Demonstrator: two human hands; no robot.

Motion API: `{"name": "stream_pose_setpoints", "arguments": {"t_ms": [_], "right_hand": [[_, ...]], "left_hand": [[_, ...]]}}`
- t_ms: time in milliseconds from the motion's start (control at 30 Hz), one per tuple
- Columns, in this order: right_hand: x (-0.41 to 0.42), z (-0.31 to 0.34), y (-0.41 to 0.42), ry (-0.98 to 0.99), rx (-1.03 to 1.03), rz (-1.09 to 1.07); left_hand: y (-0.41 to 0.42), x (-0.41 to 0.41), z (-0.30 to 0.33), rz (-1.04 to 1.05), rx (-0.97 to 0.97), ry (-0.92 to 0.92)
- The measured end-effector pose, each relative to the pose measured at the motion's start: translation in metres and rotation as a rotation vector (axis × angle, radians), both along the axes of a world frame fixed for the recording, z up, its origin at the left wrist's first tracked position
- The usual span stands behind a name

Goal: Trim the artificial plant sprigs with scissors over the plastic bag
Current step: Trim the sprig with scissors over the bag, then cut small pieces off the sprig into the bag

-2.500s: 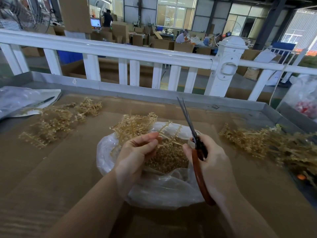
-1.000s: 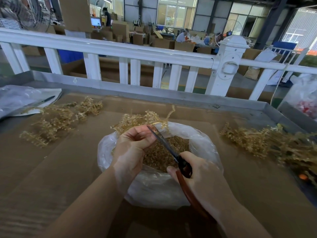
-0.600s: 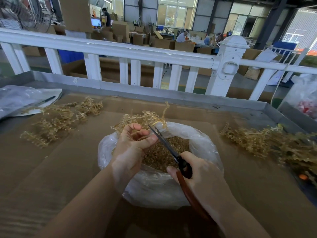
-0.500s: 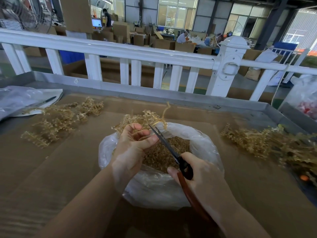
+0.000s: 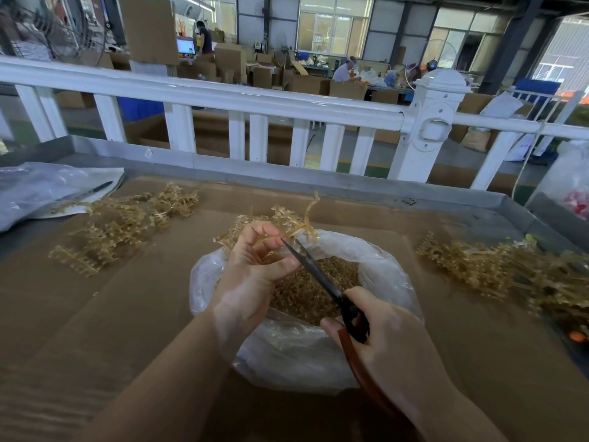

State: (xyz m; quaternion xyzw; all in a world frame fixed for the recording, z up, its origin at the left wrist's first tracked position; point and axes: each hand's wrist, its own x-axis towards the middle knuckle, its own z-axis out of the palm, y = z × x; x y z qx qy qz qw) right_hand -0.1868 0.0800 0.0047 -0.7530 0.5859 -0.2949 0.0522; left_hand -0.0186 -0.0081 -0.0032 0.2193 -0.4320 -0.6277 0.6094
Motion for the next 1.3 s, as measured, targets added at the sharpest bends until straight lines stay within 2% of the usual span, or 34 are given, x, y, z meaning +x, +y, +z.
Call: {"name": "stream_pose_setpoints", "arguments": {"t_ms": [167, 300, 433, 533, 767, 1000, 1300], "right_hand": [[-0.003, -0.001, 0.003, 0.027, -0.022, 0.002], [-0.007, -0.002, 0.006, 0.02, -0.034, 0.004], [-0.011, -0.001, 0.008, -0.008, -0.02, 0.014], [-0.011, 0.001, 0.01, -0.096, 0.018, 0.028], [-0.002, 0.009, 0.003, -0.231, 0.057, 0.017], [0.017, 0.008, -0.015, -0.209, 0.122, -0.077], [0.021, -0.003, -0.015, -0.139, 0.186, -0.11]], "left_hand": [[0.001, 0.003, 0.0, -0.01, 0.059, -0.028], [-0.001, 0.003, 0.003, -0.017, 0.178, 0.083], [-0.005, 0.002, 0.006, 0.138, 0.341, 0.15], [-0.004, 0.001, 0.004, 0.212, 0.387, 0.138], [-0.003, -0.003, 0.001, 0.097, 0.381, 0.074], [0.003, -0.019, 0.003, 0.095, 0.463, -0.025], [0.001, -0.017, 0.002, 0.034, 0.585, 0.069]]}}
